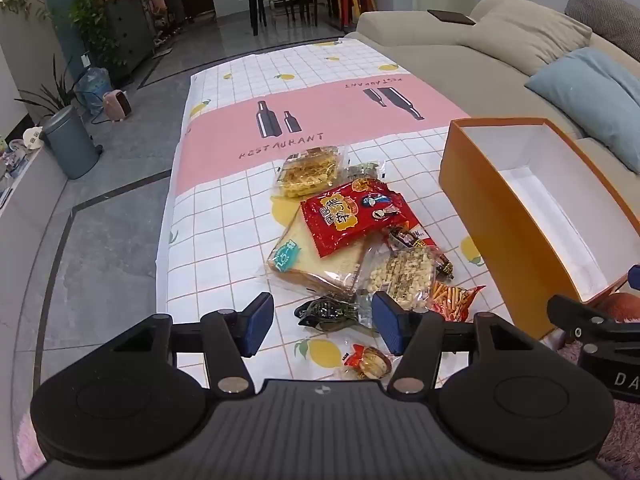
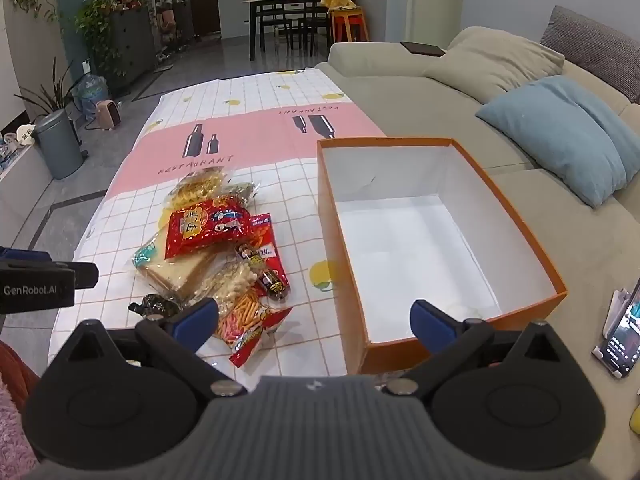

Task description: Organize snacks

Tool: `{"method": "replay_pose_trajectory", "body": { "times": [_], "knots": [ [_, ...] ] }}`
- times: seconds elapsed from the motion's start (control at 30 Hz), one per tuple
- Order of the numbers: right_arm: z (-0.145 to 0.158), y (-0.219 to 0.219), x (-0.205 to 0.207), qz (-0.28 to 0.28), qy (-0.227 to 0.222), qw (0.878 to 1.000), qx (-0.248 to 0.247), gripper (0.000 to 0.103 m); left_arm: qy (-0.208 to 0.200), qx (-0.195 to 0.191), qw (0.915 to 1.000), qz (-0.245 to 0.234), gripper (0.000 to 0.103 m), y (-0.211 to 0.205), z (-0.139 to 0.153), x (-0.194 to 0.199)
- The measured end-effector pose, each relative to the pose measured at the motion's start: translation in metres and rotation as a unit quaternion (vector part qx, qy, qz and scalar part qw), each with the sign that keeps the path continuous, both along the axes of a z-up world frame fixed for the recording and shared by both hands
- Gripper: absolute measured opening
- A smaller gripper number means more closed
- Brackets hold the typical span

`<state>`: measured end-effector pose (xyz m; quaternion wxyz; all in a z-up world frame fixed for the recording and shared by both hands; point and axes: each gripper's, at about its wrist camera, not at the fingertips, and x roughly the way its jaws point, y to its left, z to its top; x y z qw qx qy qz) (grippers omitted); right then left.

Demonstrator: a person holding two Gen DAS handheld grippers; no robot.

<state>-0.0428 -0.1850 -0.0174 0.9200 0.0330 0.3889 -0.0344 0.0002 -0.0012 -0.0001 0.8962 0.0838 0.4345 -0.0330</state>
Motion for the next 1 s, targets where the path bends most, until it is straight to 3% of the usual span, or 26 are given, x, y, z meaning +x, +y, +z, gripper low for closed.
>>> {"method": "replay_pose_trajectory", "body": {
  "times": [0.37,1.0],
  "knots": [
    [-0.014,0.004,0.002,-0.007,0.02,1.0,0.002,0.099,0.004,-0.012,0.9999,-0.009,0.067,0.004,-0.003,0.001],
    [-0.011,0.003,0.007,-0.006,0.036,0.999,-0.008,0.099,0.014,-0.019,0.9997,-0.003,0.067,0.004,-0.003,0.001]
  ]
}}
